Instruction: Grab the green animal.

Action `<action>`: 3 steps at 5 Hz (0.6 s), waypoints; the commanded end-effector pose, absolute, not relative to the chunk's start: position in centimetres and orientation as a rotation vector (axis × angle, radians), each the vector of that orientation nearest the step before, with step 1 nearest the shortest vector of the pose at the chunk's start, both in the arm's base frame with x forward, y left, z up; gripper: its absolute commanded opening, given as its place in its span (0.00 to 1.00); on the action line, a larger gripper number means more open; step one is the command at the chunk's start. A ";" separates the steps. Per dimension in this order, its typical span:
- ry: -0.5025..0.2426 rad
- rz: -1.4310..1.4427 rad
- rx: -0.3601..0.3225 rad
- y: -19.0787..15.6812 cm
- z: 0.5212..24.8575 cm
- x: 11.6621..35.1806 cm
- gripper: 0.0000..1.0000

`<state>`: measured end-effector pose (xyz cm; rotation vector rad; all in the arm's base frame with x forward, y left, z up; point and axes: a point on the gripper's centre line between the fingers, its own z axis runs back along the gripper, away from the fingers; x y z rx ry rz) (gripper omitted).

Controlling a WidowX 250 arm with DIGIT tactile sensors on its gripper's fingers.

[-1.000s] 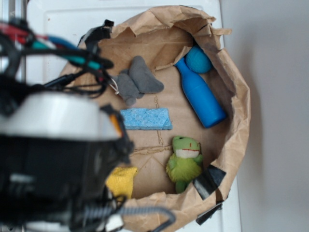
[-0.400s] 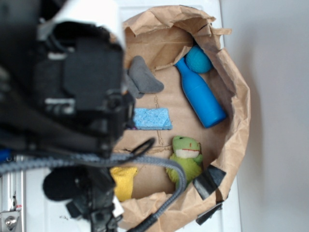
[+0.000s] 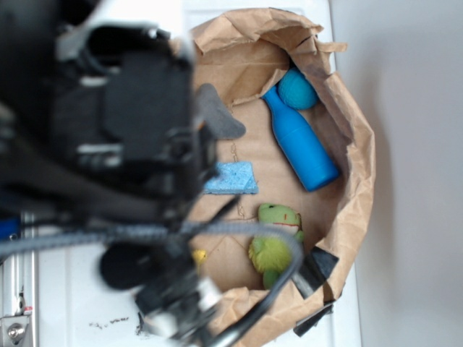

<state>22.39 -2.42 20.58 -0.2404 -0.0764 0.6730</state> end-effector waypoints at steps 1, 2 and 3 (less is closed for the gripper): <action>-0.194 0.841 -0.202 -1.6 16.8 25.8 1.00; -0.157 0.856 -0.148 -0.8 14.2 27.4 1.00; -0.149 0.839 -0.163 -0.3 12.1 28.7 1.00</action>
